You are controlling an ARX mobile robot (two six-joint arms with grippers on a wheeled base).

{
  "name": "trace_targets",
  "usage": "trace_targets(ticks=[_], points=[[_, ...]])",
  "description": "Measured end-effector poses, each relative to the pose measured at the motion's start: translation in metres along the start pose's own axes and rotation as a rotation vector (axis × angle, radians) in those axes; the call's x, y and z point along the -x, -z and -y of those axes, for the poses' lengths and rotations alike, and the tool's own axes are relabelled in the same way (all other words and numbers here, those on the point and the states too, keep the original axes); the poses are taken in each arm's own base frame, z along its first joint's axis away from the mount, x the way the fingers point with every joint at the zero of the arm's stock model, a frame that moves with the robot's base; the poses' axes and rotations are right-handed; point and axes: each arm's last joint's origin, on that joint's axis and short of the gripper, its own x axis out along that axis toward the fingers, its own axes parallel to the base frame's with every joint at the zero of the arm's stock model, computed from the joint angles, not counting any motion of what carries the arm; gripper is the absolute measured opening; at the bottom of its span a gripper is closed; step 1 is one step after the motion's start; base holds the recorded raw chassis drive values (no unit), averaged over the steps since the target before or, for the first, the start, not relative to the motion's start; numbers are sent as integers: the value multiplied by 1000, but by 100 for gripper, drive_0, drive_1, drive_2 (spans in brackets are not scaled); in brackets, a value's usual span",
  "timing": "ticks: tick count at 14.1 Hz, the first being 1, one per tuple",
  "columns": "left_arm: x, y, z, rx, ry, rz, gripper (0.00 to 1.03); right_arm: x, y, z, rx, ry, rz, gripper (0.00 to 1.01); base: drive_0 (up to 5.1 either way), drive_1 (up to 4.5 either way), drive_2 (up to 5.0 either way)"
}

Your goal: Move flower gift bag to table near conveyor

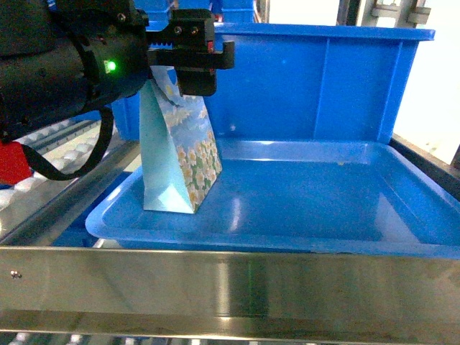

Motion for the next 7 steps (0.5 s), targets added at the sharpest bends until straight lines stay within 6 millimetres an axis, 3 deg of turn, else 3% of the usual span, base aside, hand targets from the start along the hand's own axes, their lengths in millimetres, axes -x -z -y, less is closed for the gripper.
trace_targets(ticks=[5, 7], points=[[0, 3, 7, -17, -14, -29, 6, 0, 0, 0, 0, 0, 0, 2, 0, 0, 0], [1, 4, 7, -1, -23, -33, 2, 0, 0, 0, 0, 0, 0, 2, 0, 0, 0]])
